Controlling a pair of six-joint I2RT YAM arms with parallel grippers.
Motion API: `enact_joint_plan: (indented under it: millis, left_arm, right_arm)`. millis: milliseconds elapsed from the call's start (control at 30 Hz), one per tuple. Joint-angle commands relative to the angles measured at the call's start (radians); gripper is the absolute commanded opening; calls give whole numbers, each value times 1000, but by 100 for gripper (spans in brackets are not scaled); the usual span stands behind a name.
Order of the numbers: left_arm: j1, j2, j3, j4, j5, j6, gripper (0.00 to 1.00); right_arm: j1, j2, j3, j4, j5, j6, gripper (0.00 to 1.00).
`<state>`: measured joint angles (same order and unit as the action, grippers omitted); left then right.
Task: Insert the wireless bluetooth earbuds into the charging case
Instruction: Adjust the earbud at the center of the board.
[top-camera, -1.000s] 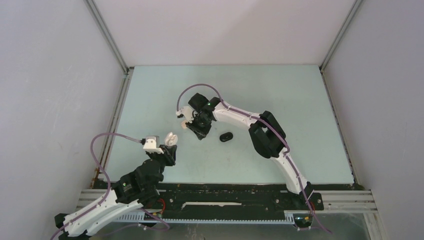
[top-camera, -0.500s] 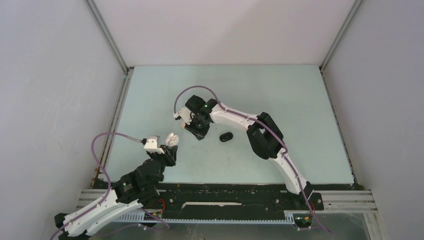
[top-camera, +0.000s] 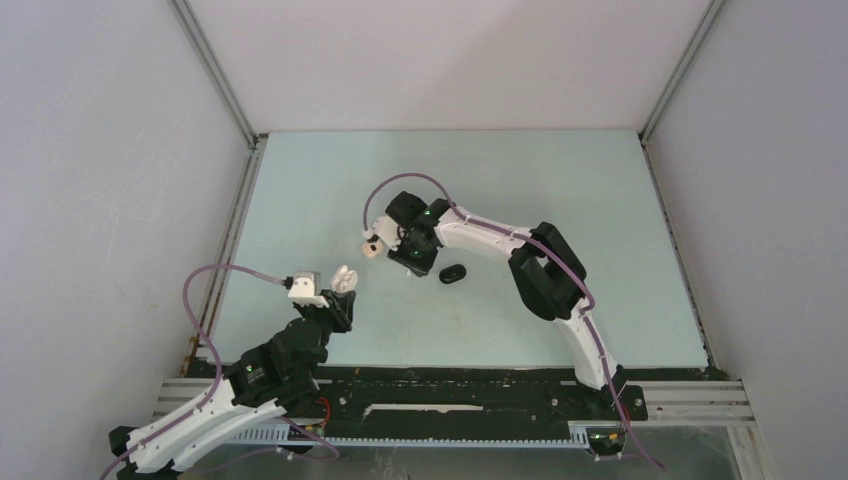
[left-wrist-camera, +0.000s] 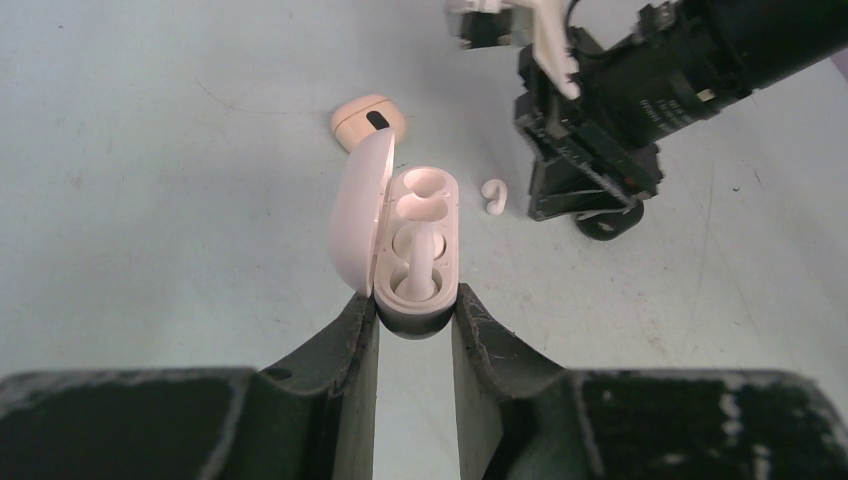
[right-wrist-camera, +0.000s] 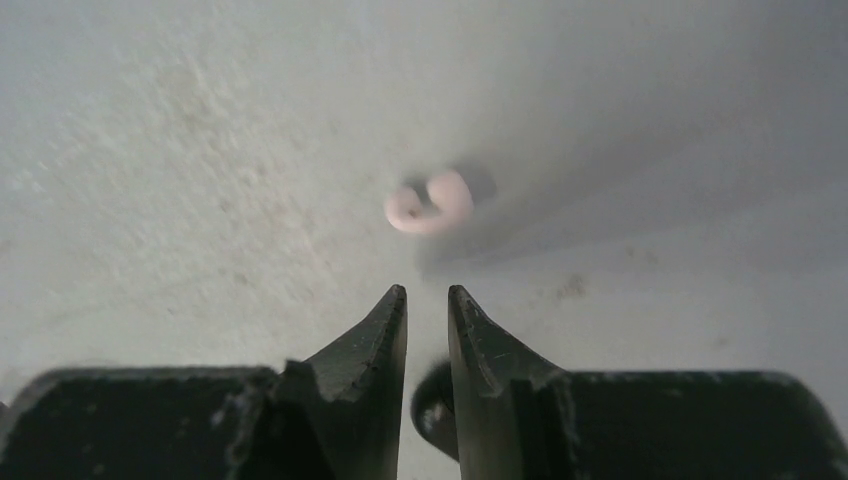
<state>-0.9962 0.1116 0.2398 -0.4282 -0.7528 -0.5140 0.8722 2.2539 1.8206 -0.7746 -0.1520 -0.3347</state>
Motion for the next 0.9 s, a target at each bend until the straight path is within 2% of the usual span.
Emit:
enact_joint_plan:
  millis: [0, 200, 300, 467, 633, 867]
  left_arm:
    - [4, -4, 20, 51, 0, 18, 0]
    - [4, -3, 24, 55, 5, 20, 0]
    - [4, -3, 22, 58, 5, 20, 0]
    - [4, -6, 28, 54, 4, 16, 0]
    - [4, -8, 35, 33, 4, 6, 0]
    - [4, 1, 37, 36, -7, 8, 0]
  right_arm:
    - [-63, -134, -79, 38, 1, -38, 25]
    - [-131, -193, -113, 15, -95, -53, 24]
    - [-169, -221, -126, 50, -206, 25, 23]
    - [-143, -172, -66, 48, -319, 166, 25]
    - [-124, -91, -53, 89, -284, 320, 24]
    - [-134, -42, -52, 102, -238, 381, 21]
